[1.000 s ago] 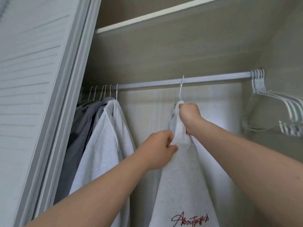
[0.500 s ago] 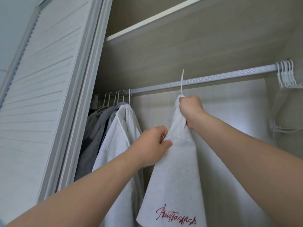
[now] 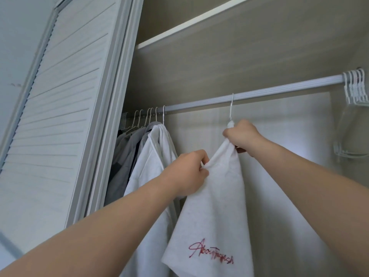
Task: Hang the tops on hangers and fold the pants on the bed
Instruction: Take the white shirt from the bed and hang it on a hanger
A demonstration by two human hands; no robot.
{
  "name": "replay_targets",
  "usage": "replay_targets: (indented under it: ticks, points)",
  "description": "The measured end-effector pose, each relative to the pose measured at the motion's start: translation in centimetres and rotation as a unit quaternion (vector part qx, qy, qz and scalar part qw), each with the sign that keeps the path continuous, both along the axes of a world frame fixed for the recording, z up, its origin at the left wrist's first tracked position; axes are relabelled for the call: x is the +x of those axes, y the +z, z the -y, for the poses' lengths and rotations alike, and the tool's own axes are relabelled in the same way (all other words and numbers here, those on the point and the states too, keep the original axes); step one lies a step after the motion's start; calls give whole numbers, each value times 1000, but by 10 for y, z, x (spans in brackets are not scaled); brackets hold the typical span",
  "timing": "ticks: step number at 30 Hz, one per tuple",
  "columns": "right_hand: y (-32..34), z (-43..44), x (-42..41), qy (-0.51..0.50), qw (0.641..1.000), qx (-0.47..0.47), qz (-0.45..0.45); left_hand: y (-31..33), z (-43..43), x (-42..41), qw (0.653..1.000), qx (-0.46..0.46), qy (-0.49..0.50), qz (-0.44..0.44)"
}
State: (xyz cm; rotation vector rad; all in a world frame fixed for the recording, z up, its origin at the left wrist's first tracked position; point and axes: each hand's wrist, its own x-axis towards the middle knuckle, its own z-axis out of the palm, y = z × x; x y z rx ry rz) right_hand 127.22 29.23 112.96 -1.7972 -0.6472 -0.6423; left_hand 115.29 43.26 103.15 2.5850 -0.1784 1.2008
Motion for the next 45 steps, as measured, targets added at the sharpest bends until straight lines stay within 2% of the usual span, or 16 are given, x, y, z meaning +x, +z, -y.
replay_targets:
  ticks: [3,7,10,16,27,32,37,40,43,45]
  points:
    - [-7,-2,-16,-66,990,-97,75,1,-13,-6,999,20,29,-3]
    - [-15,-17,-20,-81,979,-142,126,2,-32,-15,996,41,71,-17]
    - [-20,-34,-11,-67,977,-142,144,3,-46,-20,992,55,108,-30]
    - [-26,-84,16,61,981,-137,120,5,-73,-21,976,70,192,-70]
    - [-20,-185,48,123,969,-154,150,10,-109,-6,934,72,336,-100]
    - [-29,-202,59,113,970,-147,158,6,-114,2,924,82,353,-121]
    - [-39,-194,54,138,974,-73,161,4,-109,-9,932,88,323,-138]
    - [-45,-187,30,95,973,-59,204,2,-100,-32,937,110,308,-125]
    - [-53,-180,-9,71,965,-68,241,-3,-89,-74,936,179,300,-49]
    - [-62,-176,-43,70,958,-87,265,-10,-84,-112,921,225,318,-6]
